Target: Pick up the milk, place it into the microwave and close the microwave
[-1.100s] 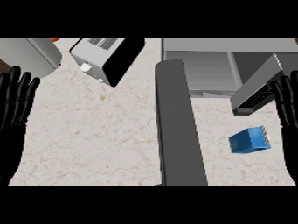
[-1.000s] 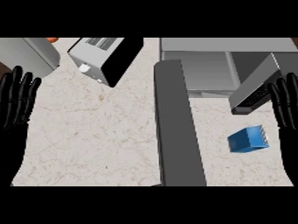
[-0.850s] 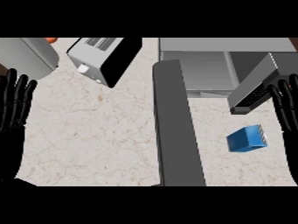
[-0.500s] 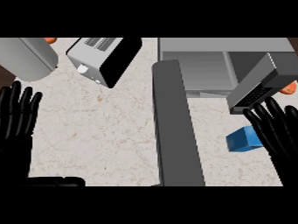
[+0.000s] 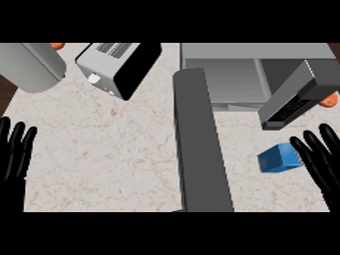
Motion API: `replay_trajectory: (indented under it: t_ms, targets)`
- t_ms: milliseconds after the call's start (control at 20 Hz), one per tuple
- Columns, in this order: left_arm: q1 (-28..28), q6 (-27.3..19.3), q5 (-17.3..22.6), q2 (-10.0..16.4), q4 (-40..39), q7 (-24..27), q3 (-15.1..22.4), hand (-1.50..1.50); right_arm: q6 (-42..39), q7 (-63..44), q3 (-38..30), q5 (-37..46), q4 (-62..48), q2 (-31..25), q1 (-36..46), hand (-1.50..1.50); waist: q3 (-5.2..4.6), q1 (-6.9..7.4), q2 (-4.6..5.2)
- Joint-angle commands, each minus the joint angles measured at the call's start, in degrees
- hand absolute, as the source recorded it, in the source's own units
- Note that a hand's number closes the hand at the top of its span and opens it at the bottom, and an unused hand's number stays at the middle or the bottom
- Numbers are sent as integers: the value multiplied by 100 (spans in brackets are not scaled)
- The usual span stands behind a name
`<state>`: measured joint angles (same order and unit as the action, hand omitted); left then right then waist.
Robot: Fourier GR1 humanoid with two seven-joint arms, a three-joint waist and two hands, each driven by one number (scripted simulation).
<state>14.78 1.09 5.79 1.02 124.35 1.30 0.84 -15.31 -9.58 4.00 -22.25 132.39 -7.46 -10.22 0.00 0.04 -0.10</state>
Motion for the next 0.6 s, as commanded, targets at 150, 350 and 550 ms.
replay_trajectory:
  t_ms: [150, 350, 550]
  targets:
    - [761, 391, 235, 50, 323, 347, -137, -150, 186, 243, -207, 700, -406, 191, 177, -150, 0, 30, 3]
    - [12, 272, 457, 254, 51, -94, -576, -150, 95, 555, -664, 672, -1214, 120, 468, -150, 2, 13, 16]
    - [1104, 679, 221, -92, -207, 1075, -84, -150, 27, 558, -796, 627, -1557, 85, 419, -150, -1, 32, 6]
